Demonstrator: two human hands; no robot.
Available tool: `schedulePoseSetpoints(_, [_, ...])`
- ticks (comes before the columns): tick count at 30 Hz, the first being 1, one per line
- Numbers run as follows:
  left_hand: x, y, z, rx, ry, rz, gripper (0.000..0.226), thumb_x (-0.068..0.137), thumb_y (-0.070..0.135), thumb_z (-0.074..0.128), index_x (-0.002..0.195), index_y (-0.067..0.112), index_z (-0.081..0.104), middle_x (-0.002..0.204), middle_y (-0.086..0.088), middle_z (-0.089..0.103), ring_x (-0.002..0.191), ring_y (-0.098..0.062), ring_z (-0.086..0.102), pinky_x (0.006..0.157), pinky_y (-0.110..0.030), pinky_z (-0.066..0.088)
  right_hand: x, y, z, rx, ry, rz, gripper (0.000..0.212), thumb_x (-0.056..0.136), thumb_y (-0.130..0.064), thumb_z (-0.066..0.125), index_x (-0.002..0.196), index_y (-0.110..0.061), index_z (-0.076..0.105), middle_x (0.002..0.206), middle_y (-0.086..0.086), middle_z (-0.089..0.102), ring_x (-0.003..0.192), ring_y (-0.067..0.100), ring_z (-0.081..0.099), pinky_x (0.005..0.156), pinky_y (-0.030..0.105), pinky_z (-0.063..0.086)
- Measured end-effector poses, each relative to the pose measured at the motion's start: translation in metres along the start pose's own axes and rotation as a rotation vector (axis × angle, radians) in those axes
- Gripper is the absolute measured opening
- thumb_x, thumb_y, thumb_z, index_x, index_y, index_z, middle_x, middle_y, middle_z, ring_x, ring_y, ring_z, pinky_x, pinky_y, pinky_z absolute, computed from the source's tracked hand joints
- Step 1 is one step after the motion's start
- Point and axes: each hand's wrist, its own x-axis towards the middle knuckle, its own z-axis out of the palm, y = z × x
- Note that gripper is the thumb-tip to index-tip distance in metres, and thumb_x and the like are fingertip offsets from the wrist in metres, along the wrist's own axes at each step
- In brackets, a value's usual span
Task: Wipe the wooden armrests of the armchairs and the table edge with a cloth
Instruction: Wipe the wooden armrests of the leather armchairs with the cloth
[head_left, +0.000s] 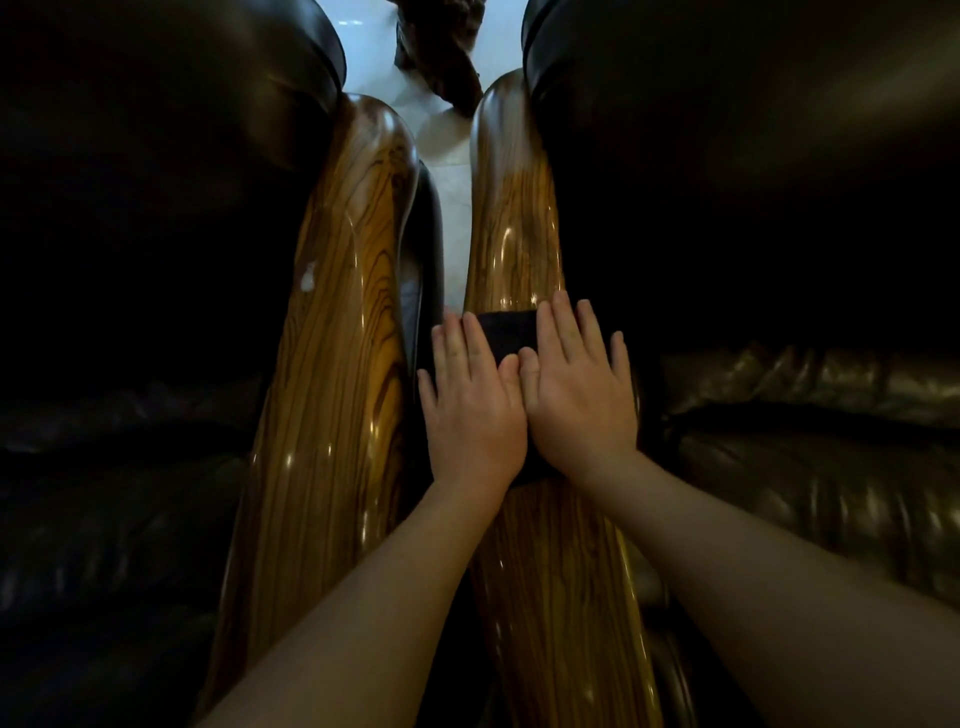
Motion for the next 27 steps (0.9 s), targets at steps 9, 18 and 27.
schedulePoseSetpoints(9, [-0.085, -0.01, 0.021, 0.133, 0.063, 0.017, 0.058, 0.102, 0.041, 0.017, 0.149, 0.014, -0.003, 0.158, -0.006, -0.004, 0.144, -0.018, -0.009, 0.116, -0.048, 0.005, -0.083, 0.014, 0.006, 0.001, -0.01, -0.011, 0.054, 0.102, -0.039, 0.019, 0.149, -0.013, 0.02, 0.157, 0.005, 0.014, 0.147, 0.022, 0.005, 0.116, 0.052, 0.015])
schedulePoseSetpoints(18, [-0.129, -0.014, 0.033, 0.144, 0.068, -0.009, 0.059, 0.101, 0.04, 0.021, 0.149, 0.012, 0.003, 0.158, -0.01, 0.004, 0.145, -0.021, -0.001, 0.115, -0.049, 0.012, -0.124, 0.024, 0.013, 0.021, -0.017, -0.032, 0.053, 0.101, -0.037, 0.024, 0.148, -0.011, 0.024, 0.157, 0.007, 0.018, 0.146, 0.023, 0.009, 0.116, 0.051, 0.018])
schedulePoseSetpoints(27, [-0.117, -0.015, 0.001, 0.016, 0.06, 0.069, 0.055, 0.094, 0.042, 0.039, 0.143, 0.017, 0.03, 0.149, -0.007, 0.03, 0.137, -0.019, 0.023, 0.109, -0.044, 0.029, -0.115, 0.027, -0.01, 0.251, -0.06, -0.062, 0.055, 0.098, -0.046, 0.028, 0.146, -0.019, 0.031, 0.154, 0.0, 0.03, 0.144, 0.017, 0.017, 0.115, 0.045, 0.023])
